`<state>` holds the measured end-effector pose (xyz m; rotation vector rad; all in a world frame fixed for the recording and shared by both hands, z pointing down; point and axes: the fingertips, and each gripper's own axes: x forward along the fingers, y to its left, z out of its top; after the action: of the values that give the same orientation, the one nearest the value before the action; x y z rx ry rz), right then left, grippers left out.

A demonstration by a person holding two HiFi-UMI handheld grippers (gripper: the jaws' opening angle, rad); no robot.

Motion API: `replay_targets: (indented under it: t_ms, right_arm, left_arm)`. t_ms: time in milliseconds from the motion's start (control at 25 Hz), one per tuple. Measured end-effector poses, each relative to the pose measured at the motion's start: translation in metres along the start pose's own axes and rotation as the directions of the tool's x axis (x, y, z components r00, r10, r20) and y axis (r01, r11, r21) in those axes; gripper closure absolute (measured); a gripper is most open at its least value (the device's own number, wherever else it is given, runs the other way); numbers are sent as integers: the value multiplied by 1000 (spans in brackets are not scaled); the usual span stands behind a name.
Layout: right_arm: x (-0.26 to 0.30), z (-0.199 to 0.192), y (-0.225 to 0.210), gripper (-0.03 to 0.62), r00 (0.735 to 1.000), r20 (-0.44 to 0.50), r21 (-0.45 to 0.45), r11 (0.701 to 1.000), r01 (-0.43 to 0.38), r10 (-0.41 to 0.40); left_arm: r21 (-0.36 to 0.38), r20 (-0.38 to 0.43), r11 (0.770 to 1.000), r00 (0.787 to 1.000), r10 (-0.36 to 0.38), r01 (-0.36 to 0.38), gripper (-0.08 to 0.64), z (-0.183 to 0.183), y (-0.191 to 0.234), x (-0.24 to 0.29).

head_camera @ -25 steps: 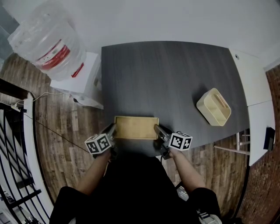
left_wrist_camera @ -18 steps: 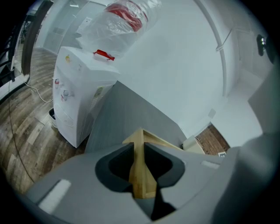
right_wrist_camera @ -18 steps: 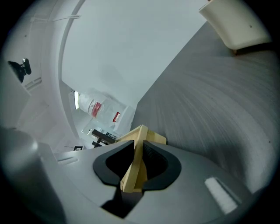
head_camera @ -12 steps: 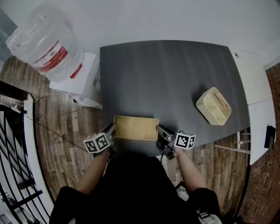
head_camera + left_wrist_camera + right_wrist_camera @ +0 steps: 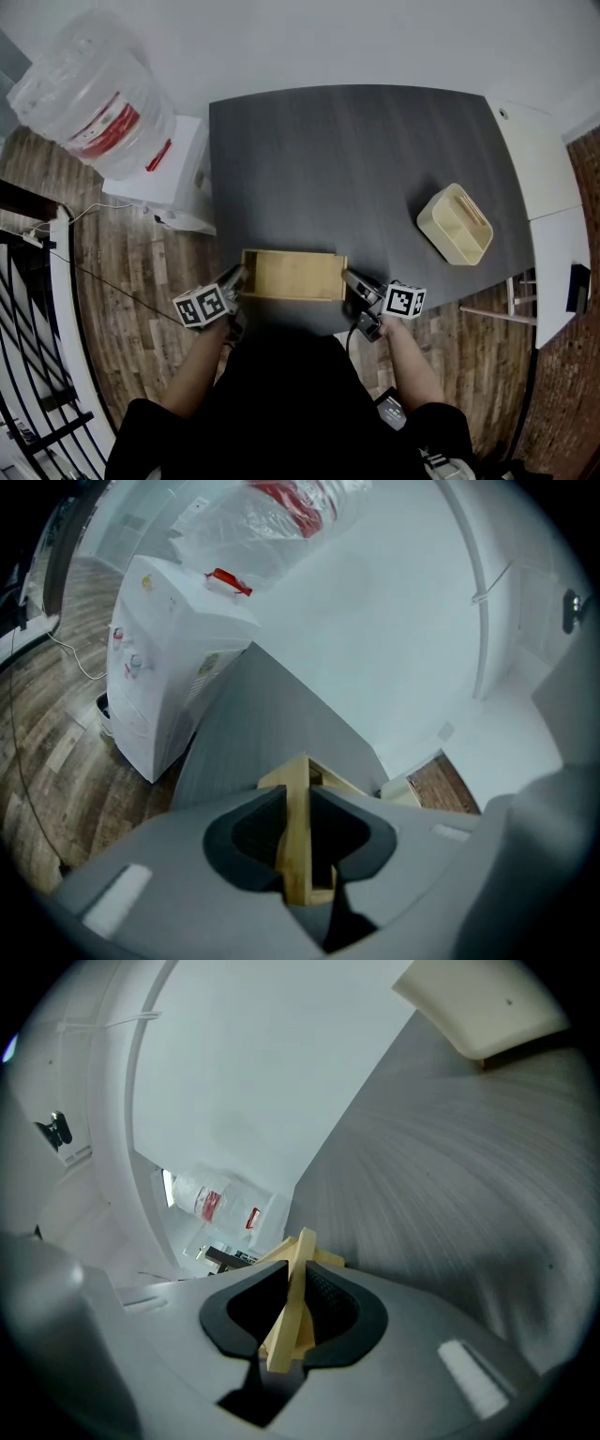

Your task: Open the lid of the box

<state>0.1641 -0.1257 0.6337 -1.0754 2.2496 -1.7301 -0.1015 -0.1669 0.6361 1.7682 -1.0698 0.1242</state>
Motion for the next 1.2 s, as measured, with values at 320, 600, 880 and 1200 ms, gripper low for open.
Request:
replay_targets:
  t_ms: [320,600,880,1200]
  right_arm:
    - [-24,9,-14,534,998,55,12,999,40,-41]
    - [-48,18,-27,538,990,119,60,996,63,-70]
    - [-71,25,-46,540,976,156,83,987,141,-153]
    - [-90,34,-59,543,960,187,63,978,201,-210]
  left_arm:
    - [30,-3,999,1000,14,-14,483,1,1,0]
    - [94,-4,995,999,42,-42,483,3,1,1]
    - [179,-18,982,998,57,-53,483,2,-1,3]
    - [208,-45,978,998,39,-29,483,3,-1,7]
